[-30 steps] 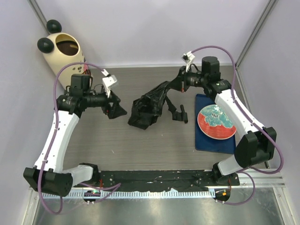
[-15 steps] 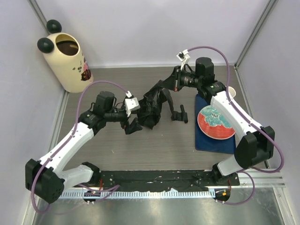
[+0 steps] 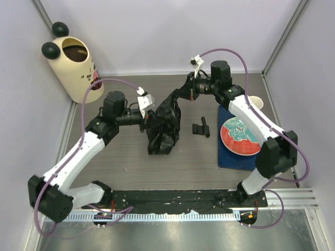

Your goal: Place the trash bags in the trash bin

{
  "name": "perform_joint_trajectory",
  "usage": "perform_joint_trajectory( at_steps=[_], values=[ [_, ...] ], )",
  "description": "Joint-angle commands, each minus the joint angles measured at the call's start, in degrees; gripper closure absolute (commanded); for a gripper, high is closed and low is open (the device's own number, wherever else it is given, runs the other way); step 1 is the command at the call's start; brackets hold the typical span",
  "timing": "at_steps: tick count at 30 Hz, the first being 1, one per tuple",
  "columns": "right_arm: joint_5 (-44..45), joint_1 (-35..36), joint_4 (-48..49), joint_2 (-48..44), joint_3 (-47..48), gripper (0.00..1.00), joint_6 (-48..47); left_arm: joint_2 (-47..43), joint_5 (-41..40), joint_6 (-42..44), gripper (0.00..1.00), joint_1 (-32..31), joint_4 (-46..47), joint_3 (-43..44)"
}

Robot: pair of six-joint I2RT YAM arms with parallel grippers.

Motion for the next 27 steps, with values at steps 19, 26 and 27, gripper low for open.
perform_joint_trajectory(
  at_steps=[19, 26, 27],
  values=[
    [15.2, -3.3, -28.7, 7.7, 12.9, 0.23, -4.8, 4.9, -3.2, -45.5, 1.0, 8.2, 30.7, -8.8],
    [14.4, 4.1, -21.0, 3.5, -4.2, 0.25, 8.1, 10.7, -1.5, -57.5, 1.0, 11.0, 42.2, -9.4],
    [14.7, 4.6, -18.0, 4.0, -5.2, 0.22, 9.8, 11.3, -1.3, -57.9, 1.0, 11.1, 42.8, -9.2]
  ],
)
